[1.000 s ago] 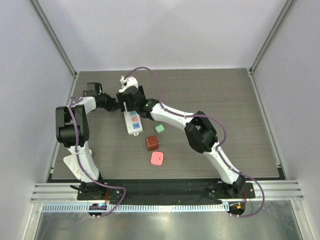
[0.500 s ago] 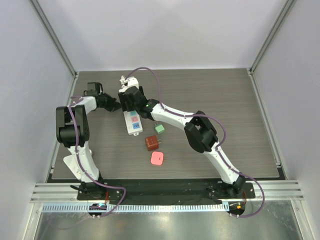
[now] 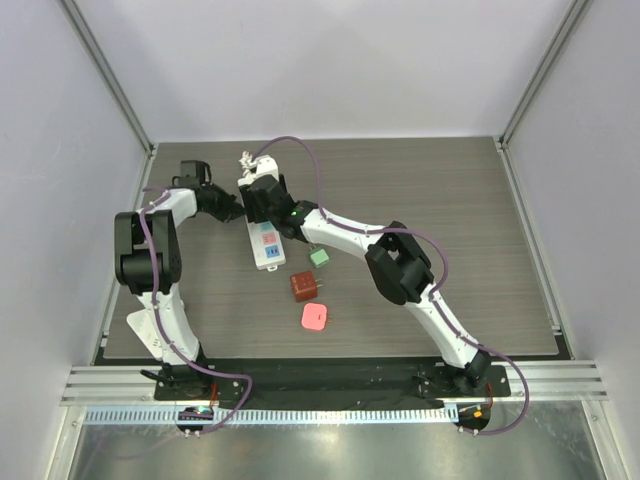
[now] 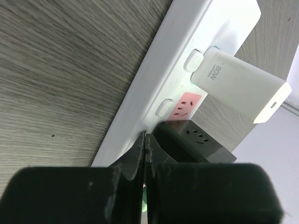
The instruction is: Pull the plug off the socket
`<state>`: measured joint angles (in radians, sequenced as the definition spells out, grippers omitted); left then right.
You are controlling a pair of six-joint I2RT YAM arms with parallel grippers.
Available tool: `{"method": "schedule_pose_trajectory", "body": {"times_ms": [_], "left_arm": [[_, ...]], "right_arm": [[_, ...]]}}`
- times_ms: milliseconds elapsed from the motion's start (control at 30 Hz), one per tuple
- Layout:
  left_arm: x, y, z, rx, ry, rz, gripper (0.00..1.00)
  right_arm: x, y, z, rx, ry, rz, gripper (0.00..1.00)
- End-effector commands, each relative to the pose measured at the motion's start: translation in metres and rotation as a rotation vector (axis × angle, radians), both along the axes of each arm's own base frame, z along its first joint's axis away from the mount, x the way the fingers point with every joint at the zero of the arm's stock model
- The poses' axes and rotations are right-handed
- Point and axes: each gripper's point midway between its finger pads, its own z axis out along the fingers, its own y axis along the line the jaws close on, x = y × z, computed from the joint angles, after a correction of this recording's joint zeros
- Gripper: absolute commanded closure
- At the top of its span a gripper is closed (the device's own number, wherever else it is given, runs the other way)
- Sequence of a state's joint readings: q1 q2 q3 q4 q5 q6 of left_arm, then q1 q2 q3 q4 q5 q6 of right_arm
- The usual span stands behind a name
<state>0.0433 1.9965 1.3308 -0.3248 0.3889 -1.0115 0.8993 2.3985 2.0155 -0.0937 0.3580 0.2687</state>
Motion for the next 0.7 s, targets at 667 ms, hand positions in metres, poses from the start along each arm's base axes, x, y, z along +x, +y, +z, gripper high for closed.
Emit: {"method": "schedule_pose_trajectory", "body": {"times_ms": [667], "left_arm": [[-0.027, 0.009, -0.039, 0.107, 0.164, -0.002, 1.0]], "right_arm": [[0.005, 0.016, -0.002, 0.035, -0.043, -0.04, 0.28]]}}
